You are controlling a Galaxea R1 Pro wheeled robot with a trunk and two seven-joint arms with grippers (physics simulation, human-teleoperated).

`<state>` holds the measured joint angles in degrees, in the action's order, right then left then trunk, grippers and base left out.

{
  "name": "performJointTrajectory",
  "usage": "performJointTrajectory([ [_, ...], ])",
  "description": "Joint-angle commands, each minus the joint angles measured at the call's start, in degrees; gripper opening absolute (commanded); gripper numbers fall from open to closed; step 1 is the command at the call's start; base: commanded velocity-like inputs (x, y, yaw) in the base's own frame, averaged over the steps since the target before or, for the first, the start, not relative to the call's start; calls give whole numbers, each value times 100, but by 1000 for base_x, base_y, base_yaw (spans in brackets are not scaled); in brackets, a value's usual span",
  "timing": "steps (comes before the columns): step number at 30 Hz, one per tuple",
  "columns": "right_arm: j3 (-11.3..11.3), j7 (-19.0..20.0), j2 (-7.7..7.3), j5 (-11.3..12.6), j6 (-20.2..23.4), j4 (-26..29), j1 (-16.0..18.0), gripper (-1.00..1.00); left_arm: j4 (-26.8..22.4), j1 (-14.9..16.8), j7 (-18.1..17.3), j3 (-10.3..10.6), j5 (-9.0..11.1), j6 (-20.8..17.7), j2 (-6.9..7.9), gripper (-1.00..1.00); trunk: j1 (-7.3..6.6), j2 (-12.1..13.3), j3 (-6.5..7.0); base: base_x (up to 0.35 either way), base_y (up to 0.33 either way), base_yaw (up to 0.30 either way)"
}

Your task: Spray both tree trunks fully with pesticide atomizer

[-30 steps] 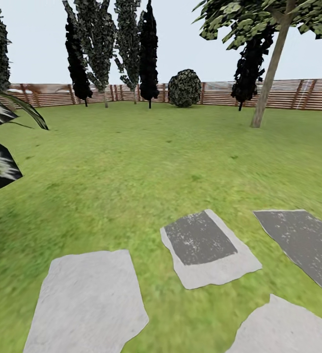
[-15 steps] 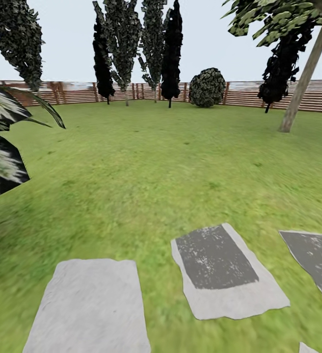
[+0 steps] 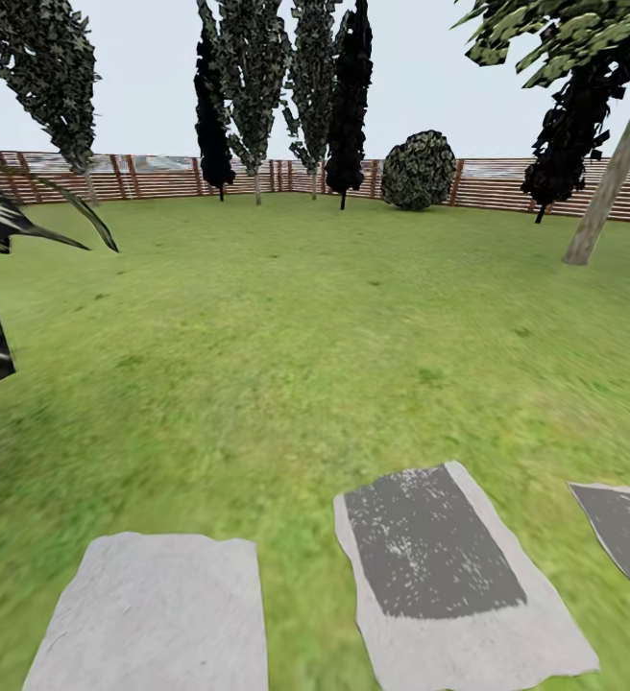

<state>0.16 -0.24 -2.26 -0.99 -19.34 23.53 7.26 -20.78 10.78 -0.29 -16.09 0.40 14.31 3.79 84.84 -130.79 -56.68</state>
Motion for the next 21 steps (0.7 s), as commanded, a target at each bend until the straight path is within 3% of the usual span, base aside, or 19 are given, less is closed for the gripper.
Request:
performJointTrajectory([
  [1, 1, -2, -1, -9, -17, -5, 3, 100, 4, 3, -4, -28, 4, 19, -1, 100, 2, -1, -5, 338, -126, 1],
  [11, 1, -2, 0, -14, -17, -6, 3, 100, 4, 3, -6, -87, 4, 21, -7, 100, 2, -1, -5, 338, -124, 22],
  [21, 1, -2, 0, -15, -17, -6, 3, 100, 5, 3, -6, -87, -3, 19, -9, 100, 2, -1, -5, 338, -123, 229],
])
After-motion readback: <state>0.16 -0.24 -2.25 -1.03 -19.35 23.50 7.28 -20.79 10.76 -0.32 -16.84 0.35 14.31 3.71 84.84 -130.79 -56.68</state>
